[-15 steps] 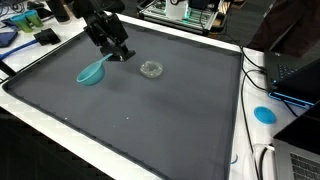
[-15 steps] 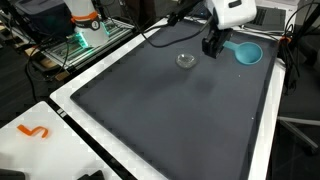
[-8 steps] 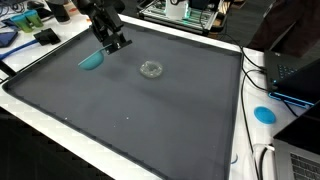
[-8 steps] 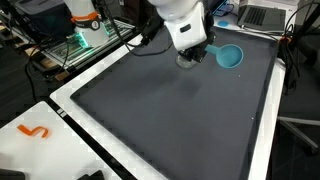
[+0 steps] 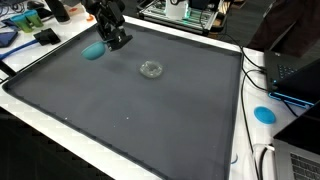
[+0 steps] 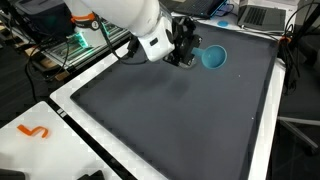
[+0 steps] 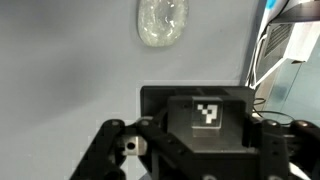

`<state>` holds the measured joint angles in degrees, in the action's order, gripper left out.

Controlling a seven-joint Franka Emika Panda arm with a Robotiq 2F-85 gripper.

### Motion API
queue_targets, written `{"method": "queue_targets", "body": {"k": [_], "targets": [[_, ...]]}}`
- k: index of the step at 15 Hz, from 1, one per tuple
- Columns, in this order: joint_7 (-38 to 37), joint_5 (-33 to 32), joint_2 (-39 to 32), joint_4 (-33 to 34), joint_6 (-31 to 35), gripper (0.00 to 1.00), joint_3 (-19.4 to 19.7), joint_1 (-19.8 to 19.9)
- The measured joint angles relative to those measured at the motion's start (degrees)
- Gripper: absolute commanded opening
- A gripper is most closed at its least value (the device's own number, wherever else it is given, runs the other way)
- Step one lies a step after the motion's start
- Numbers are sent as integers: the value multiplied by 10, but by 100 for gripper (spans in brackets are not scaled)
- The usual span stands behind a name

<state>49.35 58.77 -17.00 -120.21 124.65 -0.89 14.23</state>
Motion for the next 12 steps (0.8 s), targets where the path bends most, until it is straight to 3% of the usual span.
{"method": "queue_targets", "body": {"k": [12], "targets": [[119,53,47,-97,0,28,37,-16]]}}
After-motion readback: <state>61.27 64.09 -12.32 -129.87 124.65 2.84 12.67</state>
